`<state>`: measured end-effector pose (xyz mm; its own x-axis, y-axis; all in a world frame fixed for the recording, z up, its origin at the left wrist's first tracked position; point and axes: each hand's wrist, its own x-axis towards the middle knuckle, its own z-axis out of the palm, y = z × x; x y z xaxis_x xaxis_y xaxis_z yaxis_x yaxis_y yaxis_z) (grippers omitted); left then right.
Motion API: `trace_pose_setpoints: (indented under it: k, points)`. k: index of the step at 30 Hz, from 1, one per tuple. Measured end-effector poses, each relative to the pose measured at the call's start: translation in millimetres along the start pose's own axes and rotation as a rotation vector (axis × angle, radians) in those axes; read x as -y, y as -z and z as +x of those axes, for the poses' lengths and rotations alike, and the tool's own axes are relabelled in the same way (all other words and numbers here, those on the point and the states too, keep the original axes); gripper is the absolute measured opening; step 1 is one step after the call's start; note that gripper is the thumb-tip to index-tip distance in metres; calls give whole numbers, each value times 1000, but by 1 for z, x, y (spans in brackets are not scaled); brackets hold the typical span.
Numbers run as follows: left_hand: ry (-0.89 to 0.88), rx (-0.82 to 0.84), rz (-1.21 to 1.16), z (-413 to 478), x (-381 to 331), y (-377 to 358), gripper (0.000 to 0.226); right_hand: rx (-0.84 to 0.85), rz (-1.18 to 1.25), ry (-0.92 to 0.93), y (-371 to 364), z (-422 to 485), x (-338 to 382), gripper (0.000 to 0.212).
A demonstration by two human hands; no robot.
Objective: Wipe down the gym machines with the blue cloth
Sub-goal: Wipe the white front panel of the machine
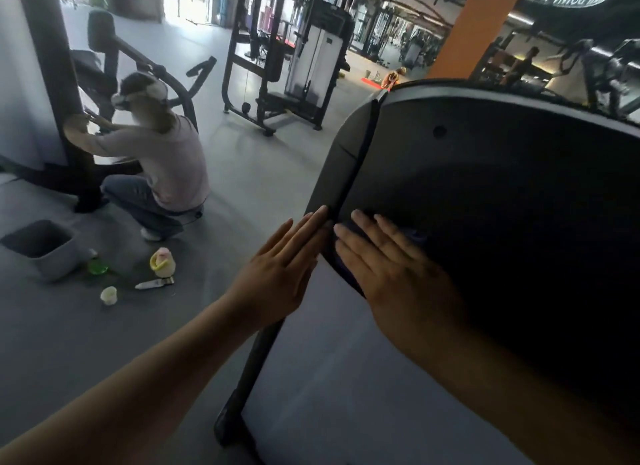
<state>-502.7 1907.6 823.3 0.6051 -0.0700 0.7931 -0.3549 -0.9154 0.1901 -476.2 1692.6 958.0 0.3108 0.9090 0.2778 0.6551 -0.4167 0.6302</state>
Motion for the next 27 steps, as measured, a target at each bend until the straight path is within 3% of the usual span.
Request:
trace_pose_setpoints:
  k: [3,7,12,16,22,27]
  points:
    - [6,11,29,0,-2,2,68,-34,16,-82,-5,-9,7,74]
    - [24,63,28,-4,-1,-1,77,141,-79,87,-32,-32,36,77]
    - [-39,9,18,-14,11,-12,63,-89,2,-137,-25,-19,23,69]
    - [-85,-34,-38,-34,28,-36,61,2,-176,-21,-74,-30,68,67]
    - [-121,-125,-176,-44,43,-61,65,-121,-146,-210,-96,-17,87,66]
    - [-166,-129,-223,-61,59,-75,67,-147,-171,-154,-115,-18,99,65]
